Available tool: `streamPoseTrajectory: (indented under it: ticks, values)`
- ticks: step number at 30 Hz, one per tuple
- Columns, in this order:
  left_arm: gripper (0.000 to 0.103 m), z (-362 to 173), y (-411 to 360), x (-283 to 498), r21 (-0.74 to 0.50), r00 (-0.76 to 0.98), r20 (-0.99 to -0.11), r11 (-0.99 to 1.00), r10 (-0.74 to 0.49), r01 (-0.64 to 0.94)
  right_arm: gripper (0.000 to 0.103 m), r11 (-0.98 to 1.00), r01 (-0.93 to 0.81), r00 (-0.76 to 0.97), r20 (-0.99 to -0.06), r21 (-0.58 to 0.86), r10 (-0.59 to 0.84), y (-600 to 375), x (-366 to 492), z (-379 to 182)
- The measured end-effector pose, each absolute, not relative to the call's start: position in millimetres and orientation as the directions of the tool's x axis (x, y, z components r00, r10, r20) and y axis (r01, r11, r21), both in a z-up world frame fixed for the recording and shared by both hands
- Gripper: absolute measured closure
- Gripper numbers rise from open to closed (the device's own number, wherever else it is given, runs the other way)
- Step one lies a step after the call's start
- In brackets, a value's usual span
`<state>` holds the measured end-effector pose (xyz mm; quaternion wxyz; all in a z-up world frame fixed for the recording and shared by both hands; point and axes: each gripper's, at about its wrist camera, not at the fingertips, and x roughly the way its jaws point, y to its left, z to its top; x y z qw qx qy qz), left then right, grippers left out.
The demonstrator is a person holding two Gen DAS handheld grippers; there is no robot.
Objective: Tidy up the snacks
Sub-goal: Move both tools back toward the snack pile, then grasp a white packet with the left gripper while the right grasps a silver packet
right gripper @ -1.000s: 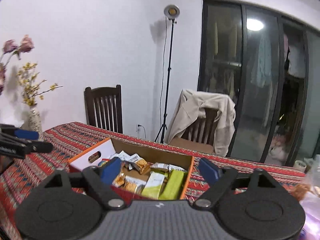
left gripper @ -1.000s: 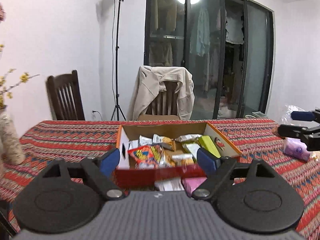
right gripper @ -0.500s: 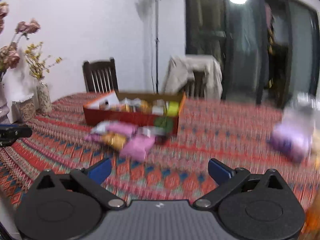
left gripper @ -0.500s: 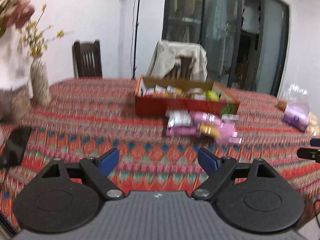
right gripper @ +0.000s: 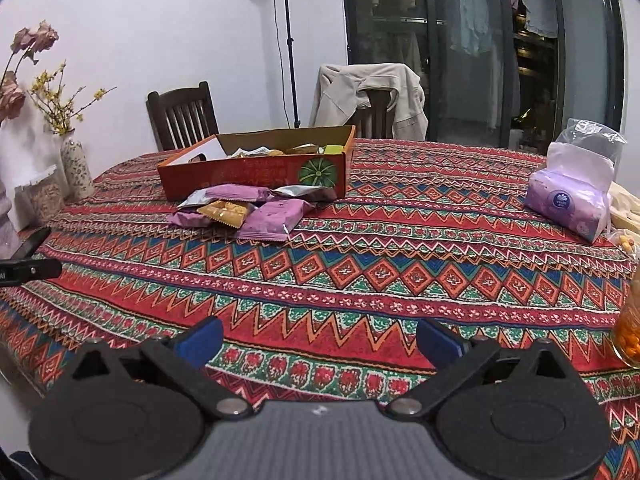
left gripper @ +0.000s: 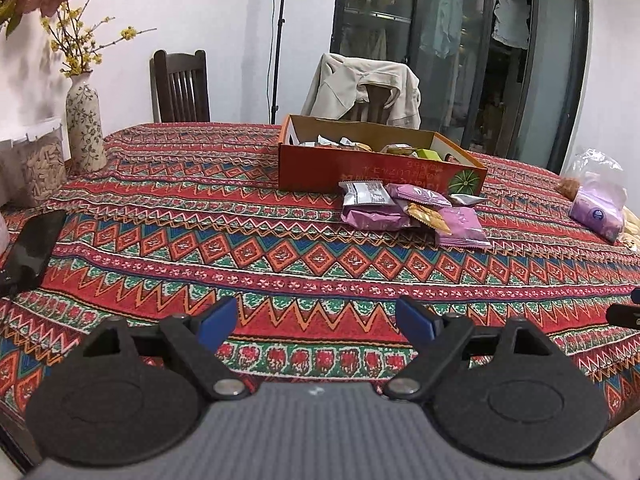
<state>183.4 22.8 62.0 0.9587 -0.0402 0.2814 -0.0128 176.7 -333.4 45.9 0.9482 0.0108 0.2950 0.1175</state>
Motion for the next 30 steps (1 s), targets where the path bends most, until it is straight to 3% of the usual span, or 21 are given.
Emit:
streamPoseTrajectory:
  ticks: [10, 19, 26, 28, 30]
  values:
    - [0.016, 63.3, 5.4, 252.7, -0.07, 0.851, -0.519, 0.996, -0.081, 0.052, 0.0, 0.962, -0.26, 0.79, -0.554, 0.084, 0.261, -311.1, 230.9, 46.1]
    - [0.023, 57.4, -9.7, 380.4, -0.072, 0.839, -0.535, 0.995, -0.102, 0.075, 0.0, 0.956, -0.281, 0.808, -0.515, 0.088, 0.285, -291.7, 334.6, 58.8]
    - [0.023, 34.2, -28.2, 432.3, -0.067, 0.817, -0.565, 0.993, -0.114, 0.092, 0.002, 0.963, -0.24, 0.805, -0.53, 0.119, 0.266, -269.7, 428.5, 48.4]
    - [0.032, 25.7, -31.3, 435.1, -0.055, 0.818, -0.561, 0.992, -0.124, 0.113, 0.005, 0.963, -0.234, 0.795, -0.544, 0.133, 0.269, -264.6, 446.0, 39.9]
    - [0.05, 20.3, -29.8, 435.5, -0.073, 0.814, -0.557, 0.986, -0.166, 0.151, 0.012, 0.959, -0.237, 0.782, -0.556, 0.154, 0.282, -259.7, 458.4, 29.2]
